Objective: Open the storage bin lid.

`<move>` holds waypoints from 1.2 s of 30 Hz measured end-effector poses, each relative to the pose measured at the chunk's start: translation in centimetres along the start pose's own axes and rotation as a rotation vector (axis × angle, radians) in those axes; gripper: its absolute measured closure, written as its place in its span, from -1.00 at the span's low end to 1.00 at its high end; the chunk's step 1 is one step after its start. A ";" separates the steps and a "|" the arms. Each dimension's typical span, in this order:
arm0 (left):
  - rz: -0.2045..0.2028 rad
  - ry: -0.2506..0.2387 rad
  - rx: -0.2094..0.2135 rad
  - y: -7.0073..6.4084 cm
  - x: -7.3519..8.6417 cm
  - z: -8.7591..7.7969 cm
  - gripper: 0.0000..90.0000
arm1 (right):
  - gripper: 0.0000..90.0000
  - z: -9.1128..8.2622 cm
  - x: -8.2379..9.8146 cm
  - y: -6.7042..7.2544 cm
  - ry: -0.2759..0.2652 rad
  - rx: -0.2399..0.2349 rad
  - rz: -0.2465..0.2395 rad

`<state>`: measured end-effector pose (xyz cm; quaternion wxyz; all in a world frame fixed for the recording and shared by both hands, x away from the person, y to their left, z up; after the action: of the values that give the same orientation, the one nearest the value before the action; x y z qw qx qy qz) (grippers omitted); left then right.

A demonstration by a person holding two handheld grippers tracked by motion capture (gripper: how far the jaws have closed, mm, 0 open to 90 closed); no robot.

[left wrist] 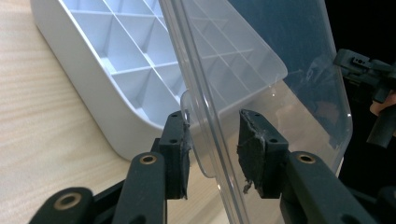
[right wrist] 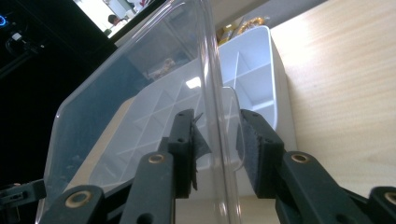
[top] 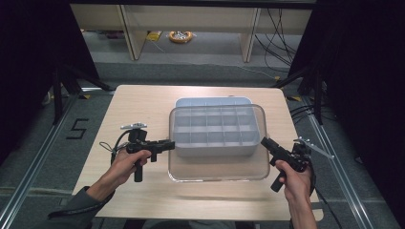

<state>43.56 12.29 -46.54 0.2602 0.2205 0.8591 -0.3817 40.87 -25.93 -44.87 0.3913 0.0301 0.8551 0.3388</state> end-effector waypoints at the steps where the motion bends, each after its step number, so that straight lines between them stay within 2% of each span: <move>1: 0.001 -0.001 0.002 0.0 0.1 0.1 0.39 | 0.51 0.0 0.1 -0.3 -0.004 0.015 -0.030; 3: -0.005 0.006 0.000 -0.1 0.5 0.1 0.39 | 0.51 -0.1 0.4 -0.1 0.003 0.008 0.001; 6: 0.001 0.012 -0.002 -0.1 1.0 0.1 0.39 | 0.50 -0.2 0.8 -0.1 0.006 0.005 -0.005; 7: 0.000 0.013 -0.003 -0.2 1.2 0.2 0.39 | 0.50 -0.2 0.8 -0.4 -0.008 0.025 -0.044; 8: 0.000 0.016 0.000 -0.2 1.4 0.2 0.40 | 0.50 -0.3 1.0 -0.2 0.004 0.012 -0.021; 10: -0.001 0.023 -0.004 -0.2 1.9 0.2 0.39 | 0.50 -0.4 1.4 -0.2 0.008 0.017 -0.012; 11: 0.000 0.028 -0.002 -0.2 2.2 0.2 0.39 | 0.50 -0.5 1.6 -0.3 0.005 0.021 -0.030; 13: -0.002 0.036 0.004 -0.2 2.8 0.3 0.40 | 0.50 -0.5 2.0 -0.5 0.014 0.031 -0.036; 14: -0.003 0.040 0.007 -0.3 3.0 0.3 0.40 | 0.50 -0.6 2.4 -0.5 0.020 0.026 -0.029; 15: -0.004 0.044 0.006 -0.3 3.4 0.2 0.40 | 0.50 -0.7 2.7 -0.3 0.040 0.019 0.009; 16: 0.000 0.048 0.016 -0.4 3.6 0.1 0.40 | 0.50 -0.7 2.9 -0.5 0.030 0.016 -0.030; 17: -0.004 0.046 0.019 -0.4 3.8 0.1 0.40 | 0.50 -0.9 3.2 -0.3 0.041 0.009 0.007; 20: 0.000 0.046 0.028 -0.7 4.4 -0.3 0.40 | 0.49 -1.0 3.6 -0.5 0.042 0.022 -0.020; 21: 0.002 0.049 0.031 -0.7 4.5 -0.4 0.40 | 0.49 -1.0 3.9 -0.4 0.051 0.023 -0.003; 22: 0.002 0.049 0.031 -0.7 4.5 -0.4 0.41 | 0.49 -1.1 4.0 -0.3 0.046 0.005 -0.014; 24: -0.003 0.055 0.038 -0.8 5.0 -0.5 0.41 | 0.49 -1.2 4.4 -0.4 0.049 0.003 -0.018; 27: -0.003 0.066 0.039 -0.8 5.5 -0.4 0.40 | 0.49 -1.3 4.9 -0.4 0.044 0.018 -0.025; 29: -0.002 0.075 0.037 -0.9 5.8 -0.3 0.40 | 0.49 -1.4 5.3 -0.4 0.054 0.012 -0.018; 31: 0.000 0.081 0.036 -0.9 6.2 -0.2 0.40 | 0.49 -1.7 5.7 -0.4 0.063 0.029 -0.007; 32: 0.003 0.083 0.037 -0.9 6.3 -0.2 0.40 | 0.49 -1.9 6.0 -0.2 0.068 0.017 0.022; 33: 0.000 0.090 0.040 -1.0 6.4 -0.1 0.40 | 0.49 -1.9 6.1 -0.4 0.059 0.005 0.001; 34: 0.005 0.099 0.048 -1.1 6.6 -0.2 0.40 | 0.49 -1.9 6.2 -0.6 0.056 0.019 -0.017; 36: 0.011 0.104 0.048 -1.1 6.8 -0.3 0.39 | 0.49 -2.2 6.7 -0.5 0.064 0.014 0.007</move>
<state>37.62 13.11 -49.93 0.2116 0.2510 0.8608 -0.3889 34.86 -25.42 -48.53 0.3620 0.0251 0.8696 0.3349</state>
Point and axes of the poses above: each handheld gripper's, and its own axes: z roughly forward along the jaws, x roughly out of its underside, y roughly to its left, the point moved 6 cm from there along z, roughly forward along the jaws, and after that the axes turned 13 degrees about y, right-handed, at the moved point
